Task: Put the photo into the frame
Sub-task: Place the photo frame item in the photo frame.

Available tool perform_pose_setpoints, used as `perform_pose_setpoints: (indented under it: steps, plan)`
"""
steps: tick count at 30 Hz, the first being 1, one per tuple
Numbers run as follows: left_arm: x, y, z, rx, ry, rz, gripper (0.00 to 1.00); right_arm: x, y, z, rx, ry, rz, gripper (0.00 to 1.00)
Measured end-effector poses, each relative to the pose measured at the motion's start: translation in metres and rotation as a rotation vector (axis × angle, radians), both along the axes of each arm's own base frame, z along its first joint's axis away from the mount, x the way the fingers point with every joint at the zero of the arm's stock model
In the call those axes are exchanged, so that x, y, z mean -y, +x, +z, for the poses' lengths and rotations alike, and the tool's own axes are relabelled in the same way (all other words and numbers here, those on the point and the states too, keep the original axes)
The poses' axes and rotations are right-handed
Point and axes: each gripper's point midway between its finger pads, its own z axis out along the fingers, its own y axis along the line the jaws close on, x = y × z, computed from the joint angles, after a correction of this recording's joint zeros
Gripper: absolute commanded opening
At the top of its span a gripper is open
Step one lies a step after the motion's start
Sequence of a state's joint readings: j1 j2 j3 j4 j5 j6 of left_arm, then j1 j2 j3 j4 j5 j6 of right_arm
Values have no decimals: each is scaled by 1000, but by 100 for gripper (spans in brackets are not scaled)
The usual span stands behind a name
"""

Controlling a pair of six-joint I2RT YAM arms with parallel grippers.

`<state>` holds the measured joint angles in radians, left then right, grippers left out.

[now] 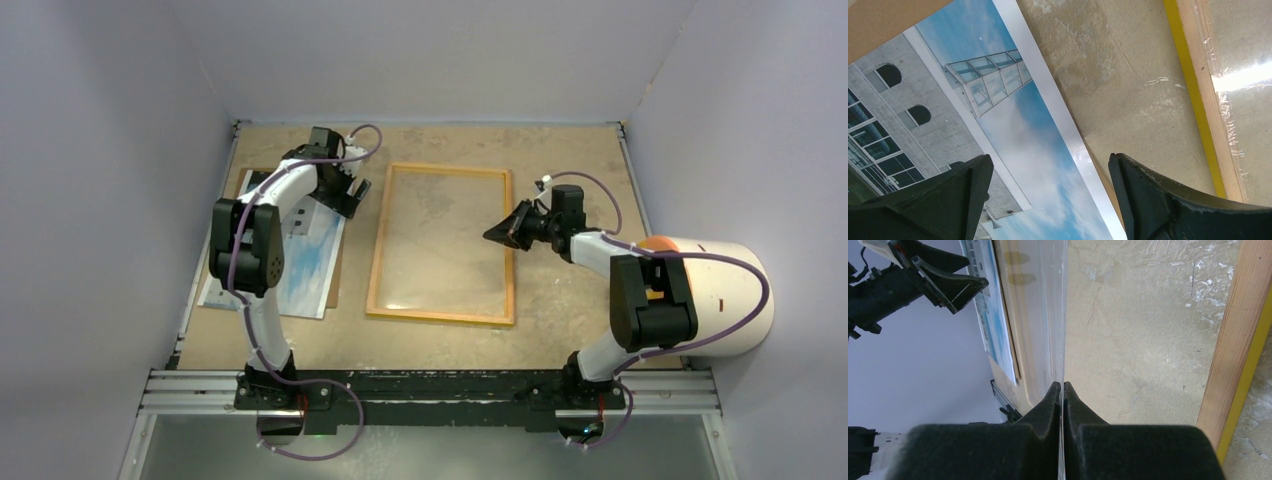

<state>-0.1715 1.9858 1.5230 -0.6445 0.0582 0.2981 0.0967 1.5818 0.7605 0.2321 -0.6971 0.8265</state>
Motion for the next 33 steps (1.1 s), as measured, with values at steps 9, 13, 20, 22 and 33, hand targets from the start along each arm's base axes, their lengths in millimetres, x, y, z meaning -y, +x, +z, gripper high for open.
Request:
perform_pose_setpoints:
  steps: [9,13,20,22,33]
  plan:
    - [10,0,1,11,22,-21,93,3,-6,-11,-15,4,-21,0]
    - [18,0,-1,20,31,-36,93,3,-9,-15,-18,13,-30,0]
    - [25,-6,-19,-6,45,-55,93,4,-9,-18,-14,13,-44,0]
    - [26,-6,-24,-11,54,-56,93,5,-7,-19,-12,8,-51,0]
    - [36,-6,-30,-2,71,-76,93,8,-6,-23,3,-5,-71,0]
